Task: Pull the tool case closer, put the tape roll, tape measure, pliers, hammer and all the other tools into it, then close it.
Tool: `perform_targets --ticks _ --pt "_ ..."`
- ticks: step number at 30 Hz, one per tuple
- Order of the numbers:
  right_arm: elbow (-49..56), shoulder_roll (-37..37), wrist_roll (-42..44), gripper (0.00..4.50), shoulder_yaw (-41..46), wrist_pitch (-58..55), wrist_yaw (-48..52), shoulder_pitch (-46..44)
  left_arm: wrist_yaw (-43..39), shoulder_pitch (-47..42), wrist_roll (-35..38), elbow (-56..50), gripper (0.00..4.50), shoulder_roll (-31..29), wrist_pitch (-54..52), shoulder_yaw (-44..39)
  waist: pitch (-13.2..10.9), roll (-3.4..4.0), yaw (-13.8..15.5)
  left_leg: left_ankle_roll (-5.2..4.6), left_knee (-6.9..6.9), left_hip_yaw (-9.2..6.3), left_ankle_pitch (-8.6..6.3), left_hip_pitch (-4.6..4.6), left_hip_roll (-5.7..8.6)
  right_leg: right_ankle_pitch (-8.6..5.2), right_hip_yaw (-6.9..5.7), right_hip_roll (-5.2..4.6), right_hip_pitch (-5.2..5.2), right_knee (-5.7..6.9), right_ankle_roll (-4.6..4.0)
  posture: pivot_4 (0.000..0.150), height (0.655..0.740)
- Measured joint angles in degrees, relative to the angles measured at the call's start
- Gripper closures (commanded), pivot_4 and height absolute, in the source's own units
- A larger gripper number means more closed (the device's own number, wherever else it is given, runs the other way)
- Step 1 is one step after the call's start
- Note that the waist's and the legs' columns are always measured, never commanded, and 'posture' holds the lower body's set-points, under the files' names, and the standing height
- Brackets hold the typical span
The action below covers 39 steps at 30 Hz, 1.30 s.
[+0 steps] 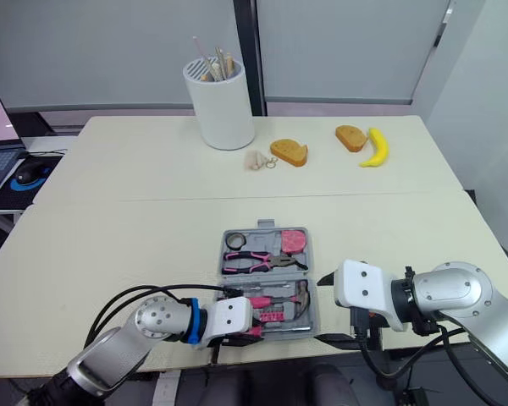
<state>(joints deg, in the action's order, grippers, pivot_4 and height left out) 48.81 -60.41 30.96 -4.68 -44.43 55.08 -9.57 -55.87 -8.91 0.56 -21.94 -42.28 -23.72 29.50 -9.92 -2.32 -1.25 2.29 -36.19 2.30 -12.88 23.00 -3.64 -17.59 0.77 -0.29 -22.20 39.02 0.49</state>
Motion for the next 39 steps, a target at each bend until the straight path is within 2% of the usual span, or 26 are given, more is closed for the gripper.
perform_targets --ticks 7,16,26,39 --pt "0.05 0.00 0.74 0.00 0.09 -0.57 -0.01 -0.15 -1.08 -2.11 -0.49 0.06 3.79 0.17 -2.37 0.48 0.00 0.00 -0.03 0.00 -0.08 0.01 0.01 0.00 0.00 0.05 0.04 0.08 0.01 0.01 0.08 0.150 0.7337" --pt "0.05 -0.22 1.37 0.00 0.15 -0.97 -0.05 -0.20 -2.94 -6.30 0.29 -4.99 3.79 -2.82 -12.22 -1.79 0.00 0.00 -0.04 0.00 -0.09 0.01 0.00 0.04 0.00 0.04 0.06 0.16 0.00 0.01 0.08 0.150 0.7337" --pt "0.03 -0.24 1.54 0.00 0.15 -0.94 -0.11 -0.57 -7.30 -8.42 0.97 -5.97 3.79 -5.15 -13.78 -1.36 0.00 0.00 -0.05 0.00 -0.09 0.01 0.00 0.04 0.01 0.04 0.06 0.17 -0.01 0.00 0.07 0.150 0.7337" --pt "0.04 -0.24 1.20 0.00 0.14 -0.84 -0.21 -0.40 -5.72 -8.77 0.33 -5.24 3.79 -1.81 -14.99 1.92 0.00 0.00 -0.02 0.00 -0.13 0.00 0.01 0.04 0.04 0.05 0.06 0.19 0.00 0.03 0.07 0.150 0.7337"
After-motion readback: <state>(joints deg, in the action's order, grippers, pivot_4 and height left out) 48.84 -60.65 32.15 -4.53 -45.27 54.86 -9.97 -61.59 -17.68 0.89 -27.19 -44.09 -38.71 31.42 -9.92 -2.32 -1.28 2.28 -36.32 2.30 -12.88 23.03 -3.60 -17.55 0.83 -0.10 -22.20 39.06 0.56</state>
